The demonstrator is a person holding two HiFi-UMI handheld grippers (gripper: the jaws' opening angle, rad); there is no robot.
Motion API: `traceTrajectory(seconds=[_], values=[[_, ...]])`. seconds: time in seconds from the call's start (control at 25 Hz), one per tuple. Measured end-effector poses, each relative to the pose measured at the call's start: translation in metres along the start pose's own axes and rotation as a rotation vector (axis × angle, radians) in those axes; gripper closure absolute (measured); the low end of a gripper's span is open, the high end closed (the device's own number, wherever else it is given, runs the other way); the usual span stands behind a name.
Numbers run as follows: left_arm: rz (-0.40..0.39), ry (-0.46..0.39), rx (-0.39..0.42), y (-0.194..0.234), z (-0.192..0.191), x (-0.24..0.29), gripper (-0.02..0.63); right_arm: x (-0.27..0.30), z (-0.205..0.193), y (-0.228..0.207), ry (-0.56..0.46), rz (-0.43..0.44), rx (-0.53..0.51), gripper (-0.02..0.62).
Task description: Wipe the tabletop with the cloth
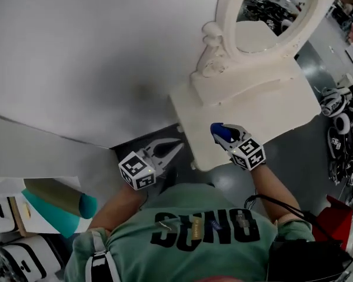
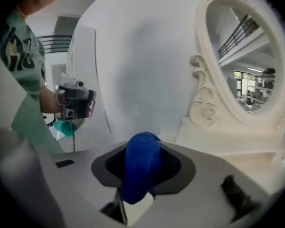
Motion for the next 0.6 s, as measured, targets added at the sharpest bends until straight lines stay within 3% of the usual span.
traceTrajectory(seconds=[0.12,0.2,0.4,0.6], values=[[0.108,0.018,-0.013,0.01,-0.015,-0.047,0.597,0.107,0.016,0.022,0.068,0.077,-0.137,0.465],[0.153,0.044,-0.012,0.023,-0.025,-0.081,0.597,0.176,0.023,0.033,0.111,0.067,-0.204,0.465],[0.23,0.083,-0.053,0.061,-0.047,-0.159,0.597,0.317,0.035,0.028,0.216,-0.056,-0.263,0.465],[0.263,0.072,-0.105,0.087,-0.062,-0.211,0.598,0.389,0.029,0.02,0.316,-0.176,-0.338,0.465]])
Point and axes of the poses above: the fingertips, and each gripper's own axes: x forward along the fingers, y to its left, z out of its top, the point moved 9 cm from there along -x, backward along the fingers, and after that the axes turned 11 degrees about -z, right-handed, at the moved point
